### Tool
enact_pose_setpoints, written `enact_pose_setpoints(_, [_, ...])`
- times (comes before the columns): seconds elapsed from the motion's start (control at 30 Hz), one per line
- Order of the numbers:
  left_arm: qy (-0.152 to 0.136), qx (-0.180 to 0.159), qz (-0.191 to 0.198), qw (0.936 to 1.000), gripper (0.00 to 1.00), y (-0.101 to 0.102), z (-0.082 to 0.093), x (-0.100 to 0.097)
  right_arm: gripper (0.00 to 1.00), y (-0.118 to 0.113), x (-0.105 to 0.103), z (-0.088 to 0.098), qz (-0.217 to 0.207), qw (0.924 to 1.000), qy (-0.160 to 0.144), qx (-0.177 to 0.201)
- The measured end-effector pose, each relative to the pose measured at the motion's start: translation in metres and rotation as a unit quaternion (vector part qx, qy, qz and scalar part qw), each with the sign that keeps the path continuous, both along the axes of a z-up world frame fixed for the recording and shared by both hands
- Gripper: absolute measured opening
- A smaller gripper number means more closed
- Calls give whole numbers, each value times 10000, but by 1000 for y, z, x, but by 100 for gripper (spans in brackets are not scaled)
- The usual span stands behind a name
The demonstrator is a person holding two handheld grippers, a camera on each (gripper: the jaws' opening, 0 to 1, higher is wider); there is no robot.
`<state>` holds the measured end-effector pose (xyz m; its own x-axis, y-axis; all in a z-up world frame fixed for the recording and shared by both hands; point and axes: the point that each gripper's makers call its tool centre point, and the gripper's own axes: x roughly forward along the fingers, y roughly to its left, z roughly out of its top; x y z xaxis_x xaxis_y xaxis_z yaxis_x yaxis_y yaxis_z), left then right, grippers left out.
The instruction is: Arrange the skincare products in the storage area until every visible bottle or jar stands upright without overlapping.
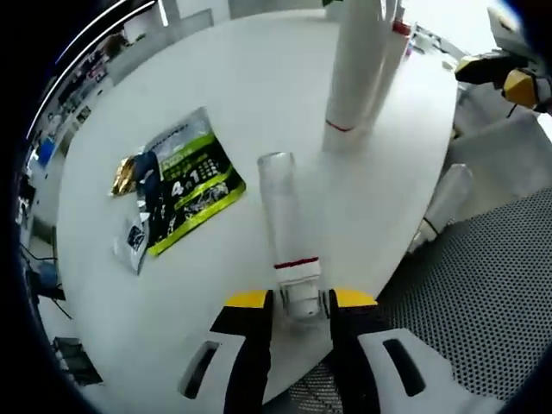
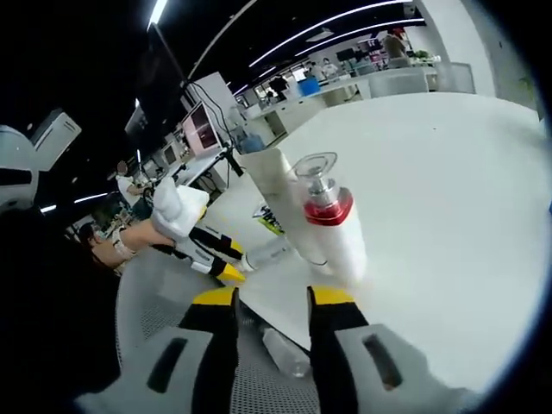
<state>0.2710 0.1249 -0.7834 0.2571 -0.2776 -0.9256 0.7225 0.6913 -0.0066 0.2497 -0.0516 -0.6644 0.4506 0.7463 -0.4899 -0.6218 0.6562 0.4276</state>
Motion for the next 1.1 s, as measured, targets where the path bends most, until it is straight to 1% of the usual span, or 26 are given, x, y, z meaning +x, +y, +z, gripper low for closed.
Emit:
enact_pose_setpoints(0.03, [28,12,32,10000,16,1,0,0,32,0,0,-1,24,10000,1,-15])
enact_pose_setpoints(0.07, [59,-39,-24,10000,16,-1,-1,-1,32,1,-1,-1,41,10000,4,-31])
enact_pose_setpoints(0.2, [-12,75,-343,9994,16,-1,0,-2,32,0,-1,-1,73,10000,-12,-49])
enact_pose_setpoints(0.3, [35,94,-428,9990,16,-1,1,-5,31,1,0,-1,94,9999,-43,-85])
enact_pose_setpoints(0.37, [28,53,-522,9986,16,-2,6,-7,30,1,-2,-5,132,9997,16,-205])
enact_pose_setpoints(0.4, [-11,81,-579,9983,16,-2,9,-7,30,1,-2,-8,185,9992,-28,-344])
enact_pose_setpoints(0.43, [-31,106,-623,9980,16,-2,11,-7,30,2,-3,-9,223,9990,-45,-392])
enact_pose_setpoints(0.47, [-29,122,-641,9979,16,-2,13,-8,30,3,-3,-9,260,9986,-104,-438])
enact_pose_setpoints(0.5, [-78,131,-724,9973,16,-3,18,-8,30,5,-2,-8,333,9977,-264,-523])
enact_pose_setpoints(0.53, [-122,114,-759,9970,16,-5,23,-7,30,8,-2,-8,395,9971,-319,-572])
enact_pose_setpoints(0.67, [-254,108,-980,9948,16,-10,35,-6,29,24,-6,-9,830,9916,-580,-804])
enact_pose_setpoints(0.7, [-340,122,-1096,9933,16,-12,38,-4,29,30,-7,-10,968,9895,-653,-854])
enact_pose_setpoints(0.73, [-343,131,-1095,9933,16,-13,40,-4,29,36,-8,-11,1075,9880,-701,-858])
enact_pose_setpoints(0.8, [-393,129,-1220,9917,16,-16,43,-4,30,47,-8,-15,1189,9866,-742,-839])
enact_pose_setpoints(0.83, [-437,92,-1244,9912,16,-19,47,-3,30,54,-7,-16,1383,9814,-937,-950])
enact_pose_setpoints(0.87, [-456,69,-1286,9906,16,-20,49,-3,30,58,-7,-18,1463,9787,-998,-1040])
enact_pose_setpoints(0.9, [-460,39,-1334,9900,16,-23,52,-3,30,63,-5,-19,1562,9739,-1137,-1191])
enact_pose_setpoints(0.93, [-457,33,-1351,9898,16,-24,54,-4,30,65,-5,-20,1599,9719,-1191,-1251])
enact_pose_setpoints(0.97, [-454,37,-1372,9895,16,-25,55,-4,30,69,-4,-20,1682,9679,-1305,-1337])
enact_pose_setpoints(1.03, [-485,82,-1414,9887,15,-26,58,-3,30,80,0,-20,1890,9525,-1764,-1609])
enact_pose_setpoints(1.07, [-505,72,-1431,9884,15,-27,59,-3,29,84,-1,-20,2016,9460,-1900,-1681])
enact_pose_setpoints(1.1, [-502,50,-1431,9884,15,-28,61,-3,29,88,-2,-21,2092,9423,-1973,-1713])
